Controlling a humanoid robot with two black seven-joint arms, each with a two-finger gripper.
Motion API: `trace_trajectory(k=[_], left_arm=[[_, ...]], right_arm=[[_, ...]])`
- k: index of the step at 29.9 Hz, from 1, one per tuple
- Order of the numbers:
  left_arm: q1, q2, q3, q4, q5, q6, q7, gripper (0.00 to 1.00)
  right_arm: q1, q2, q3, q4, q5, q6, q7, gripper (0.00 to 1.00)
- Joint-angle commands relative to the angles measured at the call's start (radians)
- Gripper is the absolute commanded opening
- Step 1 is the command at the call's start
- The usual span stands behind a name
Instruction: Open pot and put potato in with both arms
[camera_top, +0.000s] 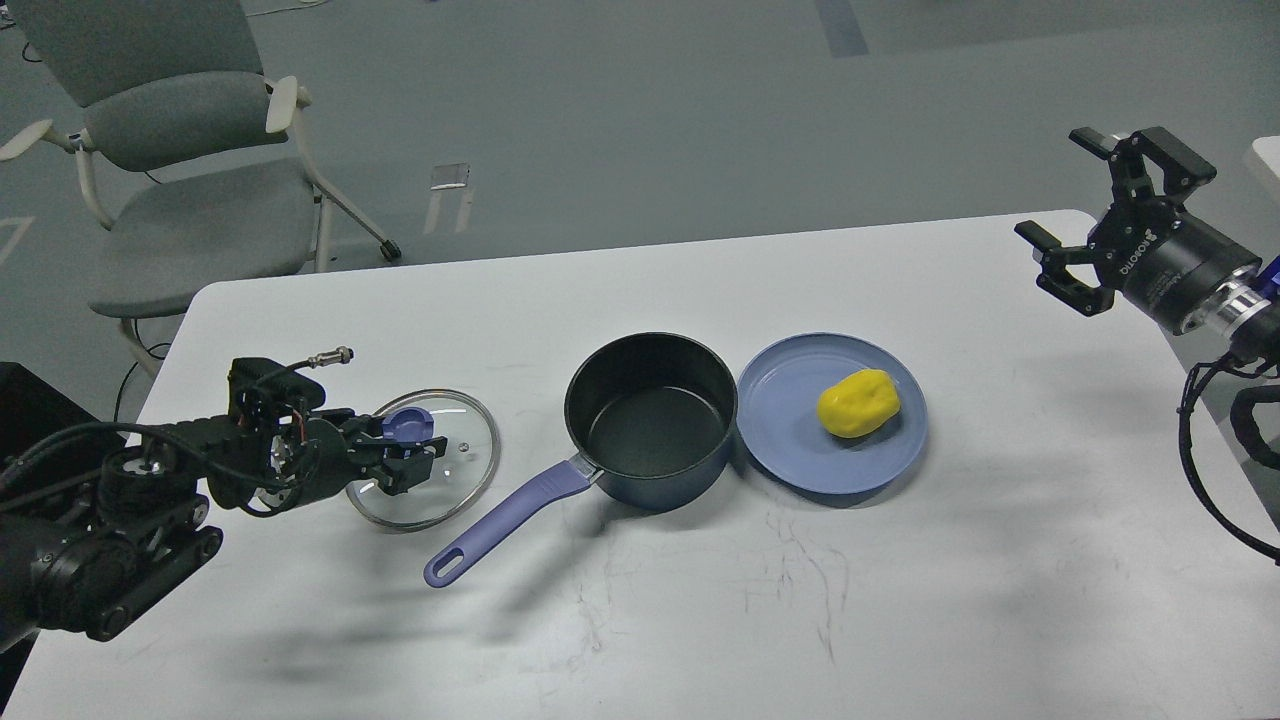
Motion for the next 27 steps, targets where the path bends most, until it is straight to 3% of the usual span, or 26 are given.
trace_trajectory(k=[1, 3, 9, 15, 19, 22, 27], left_arm=[[0.003, 0.000, -0.003, 0.000, -0.005, 0.000, -0.002, 0.90], [-0.006, 0.001, -0.007, -0.001, -0.044, -0.005, -0.003, 0.98], [-0.105, 0.004, -0.009, -0.005, -0.366, -0.019, -0.002, 0.98], [-0.217, 0.024, -0.013, 0.000, -0.632, -0.160, 0.000, 0.98], [-0.250, 0.035, -0.038, -0.003, -0.843, -0.184, -0.003, 0.98], [-0.255, 0.023, -0.093, -0.017, -1.158, -0.198, 0.001, 0.98], [-0.276, -0.026, -0.171, -0.018, -1.354, -0.230, 0.008, 0.98]], right_arm=[[0.000, -0.001, 0.001, 0.000, 0.001, 0.000, 0.000, 1.00], [0.000, -0.004, 0.001, 0.000, 0.001, 0.000, 0.000, 1.00], [0.009, -0.031, 0.001, 0.006, 0.000, 0.000, 0.000, 1.00], [0.076, -0.105, -0.010, 0.046, -0.043, 0.000, 0.000, 1.00], [0.144, -0.151, -0.021, 0.078, -0.150, 0.000, 0.000, 1.00], [0.245, -0.162, -0.062, 0.097, -0.349, 0.000, 0.000, 1.00], [0.492, -0.151, -0.308, 0.138, -0.670, 0.000, 0.000, 1.00]])
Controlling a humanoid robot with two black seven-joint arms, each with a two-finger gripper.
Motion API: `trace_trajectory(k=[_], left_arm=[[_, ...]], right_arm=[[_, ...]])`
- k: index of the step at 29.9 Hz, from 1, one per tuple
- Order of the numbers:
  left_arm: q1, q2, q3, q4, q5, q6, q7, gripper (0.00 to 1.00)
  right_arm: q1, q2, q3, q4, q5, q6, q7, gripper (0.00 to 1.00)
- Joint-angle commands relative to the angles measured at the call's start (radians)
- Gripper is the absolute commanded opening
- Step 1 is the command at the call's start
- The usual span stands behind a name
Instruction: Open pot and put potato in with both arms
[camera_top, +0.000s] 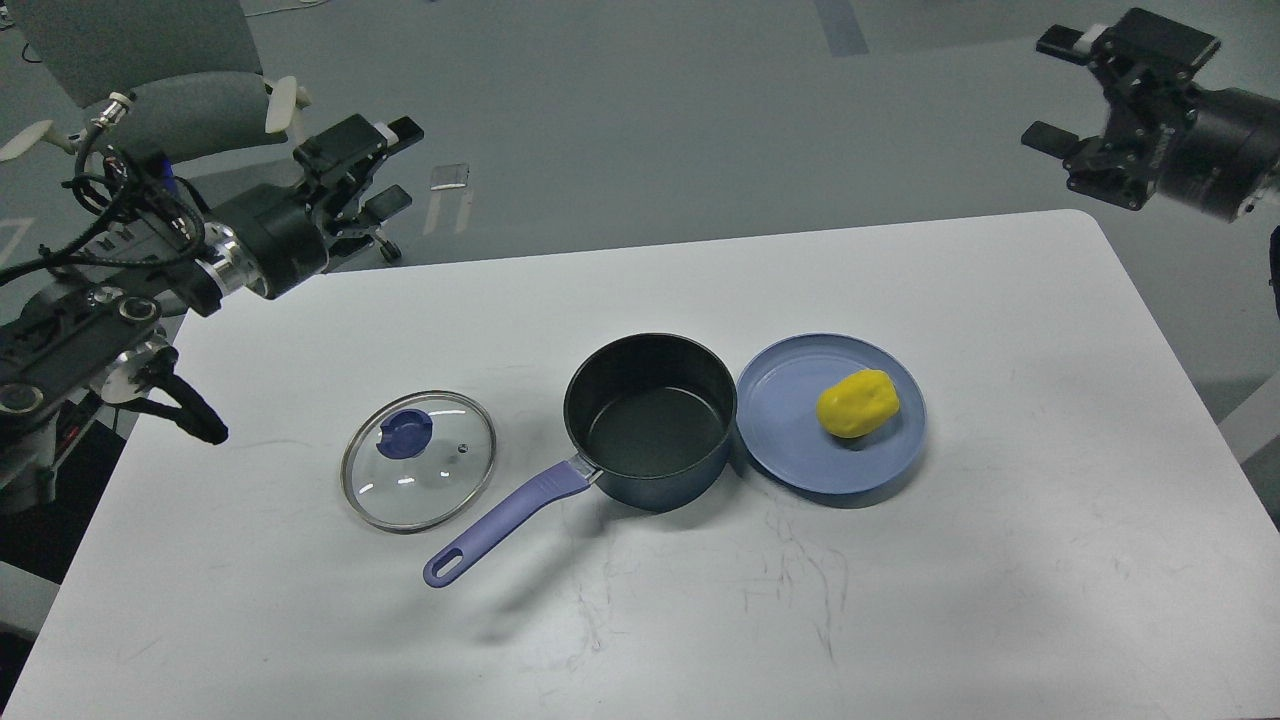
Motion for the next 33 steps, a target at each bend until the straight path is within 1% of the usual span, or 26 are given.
trace_trajectory(k=[1, 3, 5, 6, 7, 8, 10, 14, 16, 22, 28, 33], left_arm=[[-0.010, -0.032, -0.054, 0.000, -0.079, -0.012, 0.004, 0.98], [-0.010, -0.051, -0.068, 0.000, -0.079, -0.012, 0.006, 0.98], [-0.010, -0.056, -0.068, 0.000, -0.079, -0.012, 0.006, 0.98], [-0.010, -0.062, -0.068, 0.000, -0.079, -0.012, 0.006, 0.98], [-0.010, -0.064, -0.068, 0.000, -0.079, -0.012, 0.006, 0.98], [-0.010, -0.065, -0.068, 0.000, -0.078, -0.011, 0.008, 0.98], [-0.010, -0.067, -0.067, 0.000, -0.078, -0.010, 0.008, 0.98], [-0.008, -0.062, -0.067, 0.000, -0.071, -0.012, 0.008, 0.98], [-0.008, -0.061, -0.067, 0.000, -0.071, -0.012, 0.008, 0.98], [-0.008, -0.061, -0.067, 0.000, -0.071, -0.012, 0.008, 0.98], [-0.007, -0.064, -0.067, 0.000, -0.071, -0.012, 0.008, 0.98], [-0.007, -0.062, -0.067, -0.002, -0.071, -0.012, 0.008, 0.98]], right_arm=[[0.180, 0.016, -0.196, 0.027, -0.212, 0.000, 0.000, 1.00], [0.323, 0.070, -0.368, 0.028, -0.338, 0.000, 0.000, 1.00], [0.387, 0.104, -0.449, 0.028, -0.400, 0.000, 0.000, 1.00], [0.440, 0.135, -0.520, 0.028, -0.473, 0.000, 0.000, 1.00], [0.464, 0.152, -0.551, 0.028, -0.514, 0.000, 0.000, 1.00], [0.505, 0.196, -0.607, 0.028, -0.605, 0.000, 0.000, 1.00], [0.548, 0.256, -0.673, 0.027, -0.736, 0.000, 0.000, 1.00], [0.585, 0.339, -0.787, 0.027, -0.919, -0.013, 0.000, 1.00], [0.585, 0.364, -0.827, 0.028, -0.985, -0.045, 0.000, 1.00], [0.585, 0.390, -0.893, 0.031, -1.167, -0.116, 0.000, 1.00], [0.571, 0.422, -0.922, 0.071, -1.187, -0.164, 0.000, 1.00], [0.537, 0.470, -0.952, 0.062, -1.201, -0.204, 0.000, 1.00]])
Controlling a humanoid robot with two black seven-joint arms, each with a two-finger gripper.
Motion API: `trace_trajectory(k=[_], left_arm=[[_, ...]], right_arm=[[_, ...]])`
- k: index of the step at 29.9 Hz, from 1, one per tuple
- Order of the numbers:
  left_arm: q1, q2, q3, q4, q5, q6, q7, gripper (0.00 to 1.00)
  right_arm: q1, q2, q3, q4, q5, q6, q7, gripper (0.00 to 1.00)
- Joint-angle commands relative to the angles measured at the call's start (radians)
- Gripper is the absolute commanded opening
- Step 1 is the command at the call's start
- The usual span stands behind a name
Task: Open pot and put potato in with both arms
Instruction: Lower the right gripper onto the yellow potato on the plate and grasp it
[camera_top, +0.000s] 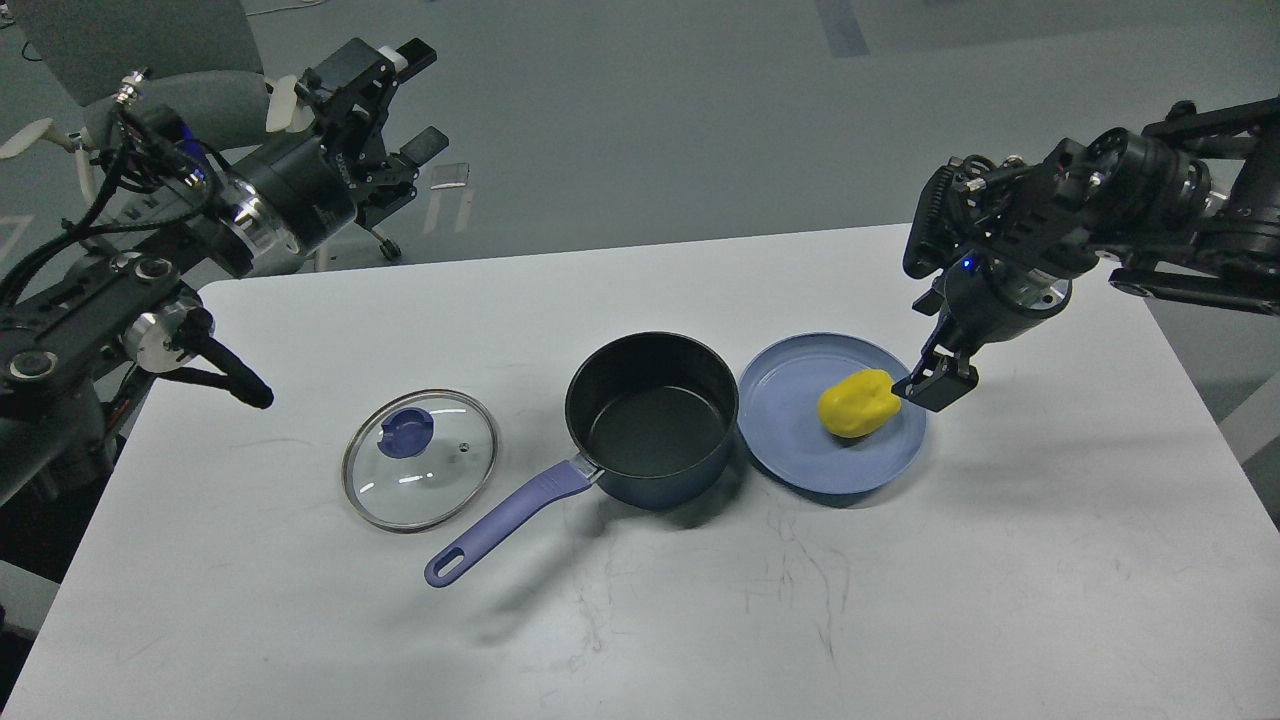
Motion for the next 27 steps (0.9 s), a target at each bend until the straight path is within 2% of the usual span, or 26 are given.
trace_trajectory(k=[1, 9, 27], left_arm=[[0.000, 0.003, 0.000, 0.000, 0.001, 0.000, 0.000, 0.98], [0.000, 0.006, 0.000, 0.000, 0.001, 0.000, 0.000, 0.98], [0.005, 0.018, 0.000, 0.000, 0.001, 0.000, 0.000, 0.98]], right_arm=[[-0.030, 0.043, -0.018, -0.017, -0.024, -0.040, 0.000, 1.00], [-0.056, 0.102, -0.020, -0.077, -0.059, -0.112, 0.000, 1.00], [-0.139, 0.200, -0.018, -0.206, -0.058, -0.124, 0.000, 1.00]])
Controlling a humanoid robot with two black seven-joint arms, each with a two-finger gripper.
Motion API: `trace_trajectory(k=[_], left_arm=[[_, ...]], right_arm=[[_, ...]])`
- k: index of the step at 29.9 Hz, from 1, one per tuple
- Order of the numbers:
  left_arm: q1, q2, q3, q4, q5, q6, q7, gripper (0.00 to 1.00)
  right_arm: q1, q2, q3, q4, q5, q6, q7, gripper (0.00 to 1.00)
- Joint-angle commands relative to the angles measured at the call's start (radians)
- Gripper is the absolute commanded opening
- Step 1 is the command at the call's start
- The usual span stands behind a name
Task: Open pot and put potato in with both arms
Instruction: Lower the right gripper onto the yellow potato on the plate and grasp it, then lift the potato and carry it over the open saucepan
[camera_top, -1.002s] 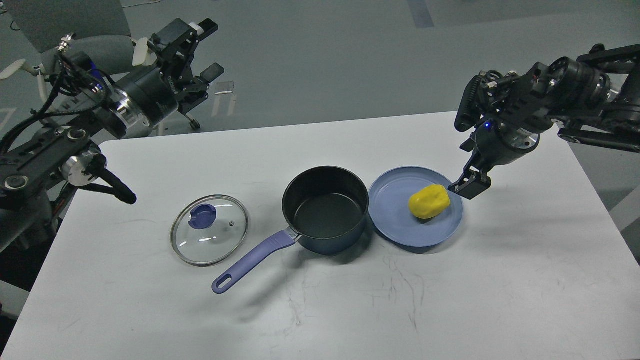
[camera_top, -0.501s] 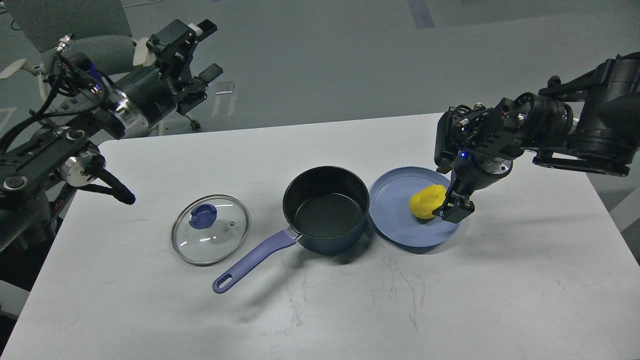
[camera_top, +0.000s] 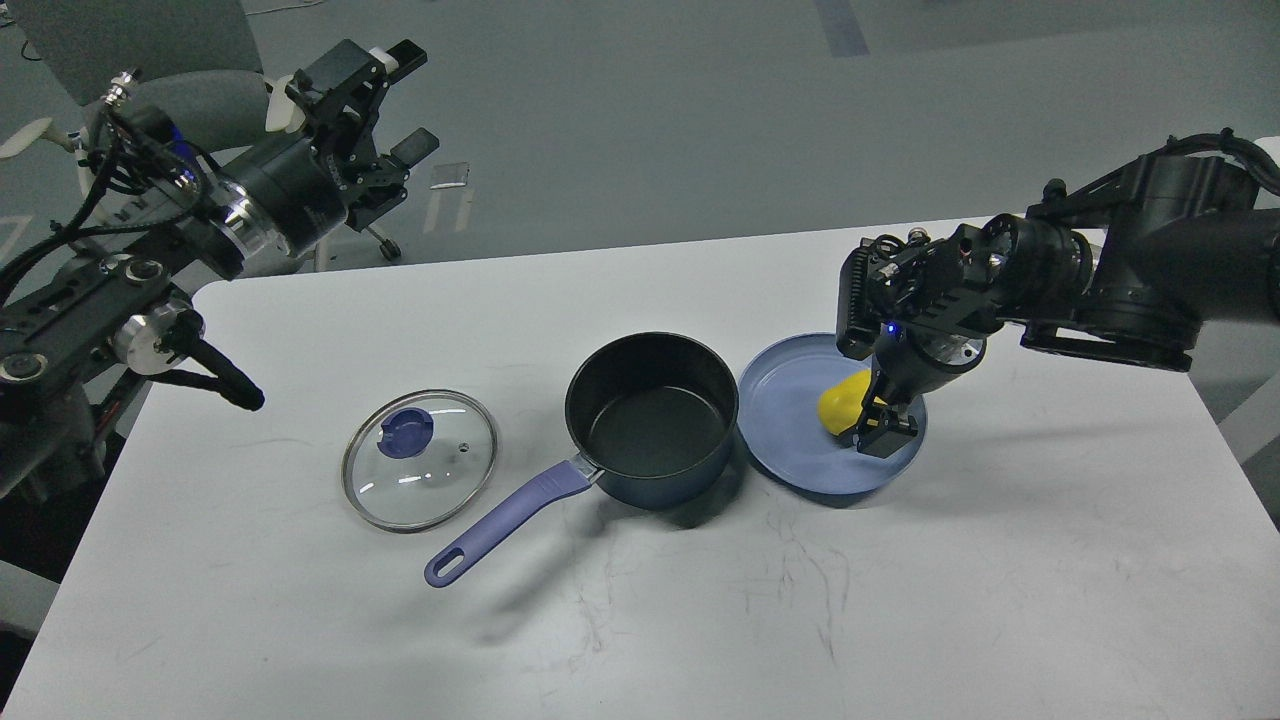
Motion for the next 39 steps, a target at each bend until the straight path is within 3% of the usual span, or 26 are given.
trace_trajectory(k=[1, 12, 19, 22, 23, 24, 25, 27, 31, 39], left_arm=[[0.002, 0.001, 0.000, 0.000, 0.000, 0.000, 0.000, 0.98], [0.005, 0.001, -0.002, 0.000, 0.000, 0.000, 0.000, 0.98], [0.005, -0.001, -0.002, 0.000, 0.000, 0.002, 0.000, 0.98], [0.005, -0.001, -0.002, 0.000, 0.000, 0.002, 0.000, 0.98], [0.005, -0.001, -0.002, 0.000, 0.000, 0.000, 0.000, 0.98], [0.005, -0.001, -0.002, 0.000, 0.000, 0.000, 0.000, 0.98], [0.005, -0.001, -0.002, 0.000, 0.000, 0.000, 0.000, 0.98], [0.005, -0.001, -0.002, 0.000, 0.000, 0.000, 0.000, 0.98], [0.005, -0.002, -0.002, 0.000, 0.000, 0.002, 0.000, 0.98], [0.003, -0.001, -0.003, 0.000, -0.002, 0.000, 0.000, 0.98]], right_arm=[[-0.022, 0.007, 0.002, -0.020, 0.001, -0.001, 0.000, 1.00], [-0.031, 0.008, 0.000, -0.021, 0.001, -0.002, 0.000, 1.00], [-0.041, 0.008, -0.001, -0.027, 0.001, -0.027, 0.000, 0.91], [-0.042, 0.008, -0.001, -0.027, 0.001, -0.030, 0.000, 0.68], [-0.042, 0.008, -0.001, -0.027, 0.001, -0.031, 0.000, 0.46], [-0.042, 0.008, -0.001, -0.027, 0.001, -0.032, 0.000, 0.37], [-0.039, 0.007, -0.001, -0.027, 0.001, -0.032, 0.000, 0.21], [-0.033, 0.004, -0.001, -0.027, 0.001, -0.032, 0.000, 0.10], [-0.021, -0.001, -0.003, -0.026, 0.003, -0.032, 0.000, 0.00], [0.089, -0.041, 0.018, 0.006, 0.041, -0.032, 0.000, 0.00]])
